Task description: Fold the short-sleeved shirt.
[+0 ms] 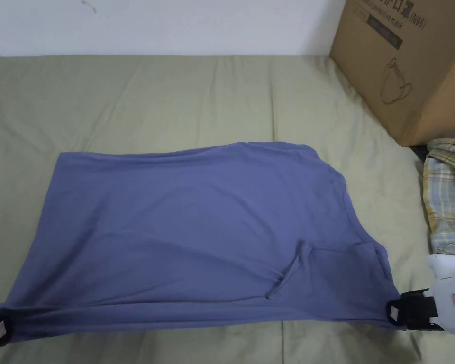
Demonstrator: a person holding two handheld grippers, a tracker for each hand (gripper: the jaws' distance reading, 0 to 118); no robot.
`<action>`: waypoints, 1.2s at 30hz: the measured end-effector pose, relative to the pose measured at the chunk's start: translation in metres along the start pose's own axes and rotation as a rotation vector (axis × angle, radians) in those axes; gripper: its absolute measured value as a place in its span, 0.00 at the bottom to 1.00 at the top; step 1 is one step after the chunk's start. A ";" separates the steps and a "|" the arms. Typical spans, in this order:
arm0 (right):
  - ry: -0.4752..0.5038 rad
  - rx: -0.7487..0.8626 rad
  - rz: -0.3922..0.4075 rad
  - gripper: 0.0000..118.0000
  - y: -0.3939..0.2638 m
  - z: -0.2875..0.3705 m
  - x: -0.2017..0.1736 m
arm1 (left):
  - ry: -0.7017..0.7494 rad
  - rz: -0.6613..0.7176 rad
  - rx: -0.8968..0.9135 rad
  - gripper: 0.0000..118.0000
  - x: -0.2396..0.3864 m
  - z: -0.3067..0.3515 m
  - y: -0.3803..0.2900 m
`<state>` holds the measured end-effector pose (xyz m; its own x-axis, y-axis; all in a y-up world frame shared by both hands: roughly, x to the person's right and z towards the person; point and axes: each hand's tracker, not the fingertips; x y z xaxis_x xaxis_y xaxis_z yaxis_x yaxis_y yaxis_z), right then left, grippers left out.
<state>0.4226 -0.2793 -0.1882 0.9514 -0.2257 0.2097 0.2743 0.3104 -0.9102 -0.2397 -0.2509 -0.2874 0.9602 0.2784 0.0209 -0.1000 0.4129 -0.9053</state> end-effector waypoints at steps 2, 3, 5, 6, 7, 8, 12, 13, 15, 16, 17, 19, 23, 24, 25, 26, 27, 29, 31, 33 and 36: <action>0.019 0.002 -0.013 0.07 0.007 0.016 -0.009 | -0.037 0.034 0.035 0.04 -0.001 0.008 0.007; 0.035 0.006 -0.024 0.06 0.013 0.021 -0.010 | -0.067 0.049 0.065 0.04 -0.002 0.014 0.012; 0.082 0.016 -0.058 0.06 0.031 0.032 -0.010 | -0.089 0.077 0.096 0.04 -0.003 0.022 0.030; 0.101 0.023 -0.074 0.06 0.041 0.038 -0.014 | -0.093 0.074 0.105 0.04 -0.003 0.024 0.039; 0.124 0.030 -0.091 0.06 0.055 0.042 -0.013 | -0.094 0.070 0.110 0.04 -0.002 0.023 0.051; 0.142 0.033 -0.105 0.06 0.070 0.042 -0.013 | -0.095 0.067 0.112 0.04 0.000 0.020 0.064; 0.205 0.022 -0.233 0.06 0.137 0.023 -0.002 | -0.053 0.020 0.089 0.04 0.008 -0.014 0.115; 0.212 0.016 -0.255 0.06 0.155 0.011 0.000 | -0.029 0.007 0.074 0.04 0.012 -0.027 0.126; 0.178 0.003 -0.258 0.06 0.183 -0.015 0.000 | -0.023 -0.021 0.067 0.04 0.014 -0.054 0.147; 0.136 -0.014 -0.261 0.06 0.195 -0.030 -0.001 | -0.016 -0.029 0.053 0.04 0.015 -0.070 0.156; 0.120 -0.021 -0.268 0.06 0.205 -0.045 -0.003 | -0.013 -0.026 0.037 0.04 0.015 -0.085 0.163; 0.093 -0.021 -0.282 0.06 0.218 -0.071 -0.005 | -0.002 -0.025 0.018 0.04 0.015 -0.110 0.176; 0.062 -0.004 -0.387 0.07 0.222 -0.103 -0.005 | 0.013 0.020 0.001 0.05 0.014 -0.140 0.181; 0.070 -0.003 -0.405 0.15 0.219 -0.106 -0.005 | 0.013 0.028 0.004 0.11 0.015 -0.142 0.180; 0.066 0.008 -0.411 0.26 0.215 -0.106 -0.006 | 0.015 0.033 0.010 0.22 0.014 -0.142 0.178; 0.090 0.054 -0.412 0.43 0.209 -0.102 -0.005 | 0.020 0.028 0.032 0.39 0.016 -0.137 0.175; 0.119 0.088 -0.402 0.67 0.204 -0.097 -0.007 | 0.018 0.014 0.058 0.71 0.017 -0.130 0.172; 0.092 0.144 -0.338 0.70 0.190 -0.076 -0.016 | -0.010 0.005 0.094 0.86 0.016 -0.113 0.163; 0.077 0.228 -0.274 0.71 0.170 -0.050 -0.027 | -0.045 0.024 0.174 1.00 0.016 -0.087 0.146; 0.079 0.288 -0.227 0.71 0.145 -0.026 -0.038 | -0.058 0.027 0.210 0.98 0.017 -0.064 0.127; 0.023 0.350 -0.167 0.71 0.107 0.006 -0.056 | -0.036 -0.016 0.277 0.98 0.024 -0.028 0.087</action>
<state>0.3991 -0.2278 -0.2956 0.8874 -0.3193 0.3325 0.4599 0.5629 -0.6868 -0.2184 -0.2326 -0.3776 0.9528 0.2988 0.0535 -0.1576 0.6375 -0.7541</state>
